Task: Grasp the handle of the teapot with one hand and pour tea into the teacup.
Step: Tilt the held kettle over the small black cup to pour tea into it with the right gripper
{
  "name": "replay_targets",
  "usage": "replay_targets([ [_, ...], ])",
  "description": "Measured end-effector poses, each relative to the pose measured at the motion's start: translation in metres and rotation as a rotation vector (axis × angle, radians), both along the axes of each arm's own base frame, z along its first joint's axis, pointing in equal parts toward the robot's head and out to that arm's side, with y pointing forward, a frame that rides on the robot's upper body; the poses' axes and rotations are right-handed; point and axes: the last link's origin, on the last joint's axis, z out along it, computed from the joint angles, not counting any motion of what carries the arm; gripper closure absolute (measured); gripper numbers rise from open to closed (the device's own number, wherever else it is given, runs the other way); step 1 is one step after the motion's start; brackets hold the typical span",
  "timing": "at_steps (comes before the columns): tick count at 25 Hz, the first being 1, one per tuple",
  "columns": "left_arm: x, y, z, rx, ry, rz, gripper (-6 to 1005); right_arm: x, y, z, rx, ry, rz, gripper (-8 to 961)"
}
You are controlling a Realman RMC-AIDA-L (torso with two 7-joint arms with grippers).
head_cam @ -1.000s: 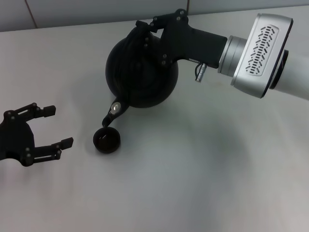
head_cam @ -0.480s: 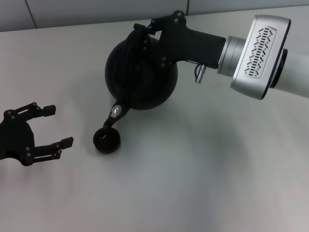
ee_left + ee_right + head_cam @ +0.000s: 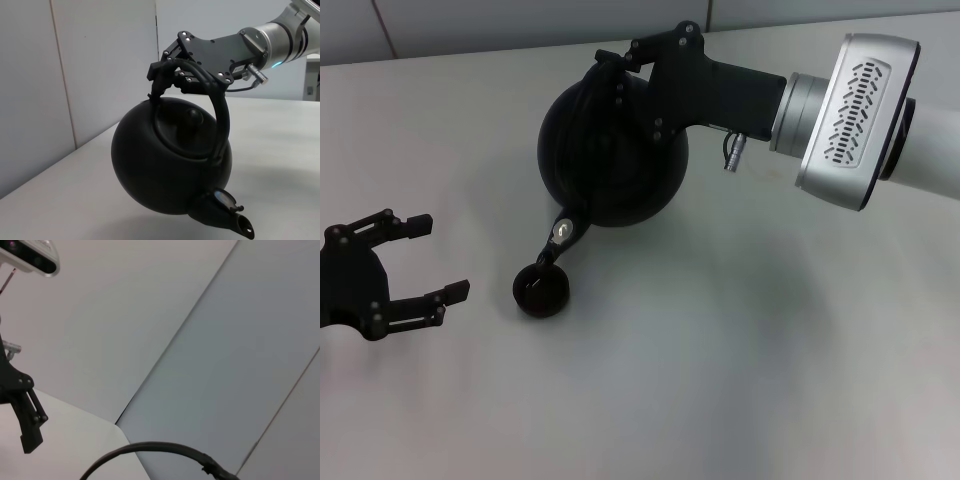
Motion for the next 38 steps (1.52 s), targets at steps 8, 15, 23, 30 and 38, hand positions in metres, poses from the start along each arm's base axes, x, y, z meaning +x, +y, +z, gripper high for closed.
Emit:
replay_targets([
  [8,-0.001,0.0,0.001,0.002,0.002,0.002,133,-0.002,0.001,0.0,0.03,-0.021,0.034,862],
  [15,-0.002,0.001,0.001,0.012,0.009,0.01,133,-0.004,0.004,0.002,0.044,-0.031,0.041,863],
  [23,-0.001,0.002,0.0,0.013,0.008,0.006,133,-0.006,0.006,0.002,0.06,-0.044,0.062,868],
  [30,-0.001,0.005,0.001,0.025,0.01,0.009,133,-0.009,0.007,0.001,0.058,-0.056,0.073,868],
  [38,-0.001,0.006,0.002,0.028,0.012,0.01,133,-0.011,0.01,-0.003,0.053,-0.096,0.08,867],
])
